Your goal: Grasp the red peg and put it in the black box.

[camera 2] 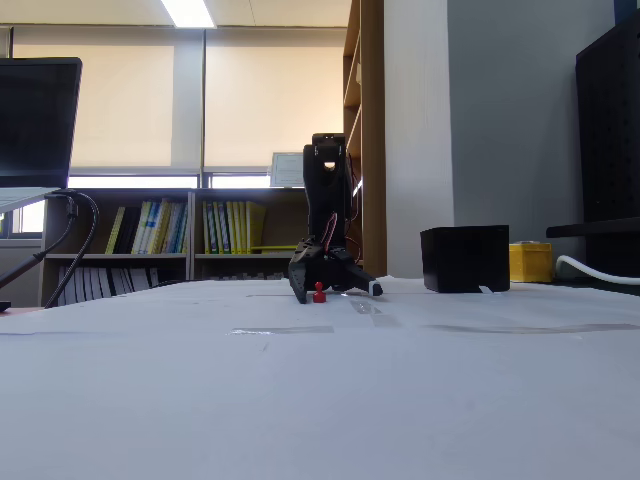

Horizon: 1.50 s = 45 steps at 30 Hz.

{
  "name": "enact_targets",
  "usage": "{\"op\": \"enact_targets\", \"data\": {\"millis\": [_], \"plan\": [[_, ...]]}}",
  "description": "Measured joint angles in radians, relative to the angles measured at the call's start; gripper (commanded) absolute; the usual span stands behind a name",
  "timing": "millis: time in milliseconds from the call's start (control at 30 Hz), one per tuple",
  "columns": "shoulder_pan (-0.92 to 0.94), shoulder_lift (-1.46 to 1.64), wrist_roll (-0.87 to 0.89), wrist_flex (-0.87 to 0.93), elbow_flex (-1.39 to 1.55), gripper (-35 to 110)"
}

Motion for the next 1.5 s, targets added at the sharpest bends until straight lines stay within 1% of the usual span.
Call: {"op": "enact_targets", "data": {"millis": [967,1067,1200,1500], "plan": [[-0.002,-0.035,0.0,0.043,-0.02,40],[-0.002,-0.04,0.0,0.043,-0.029,36],[-0.002,-0.04,0.0,0.043,-0.029,24],[-0.002,-0.041,-0.015,0.043,-0.031,5]]}}
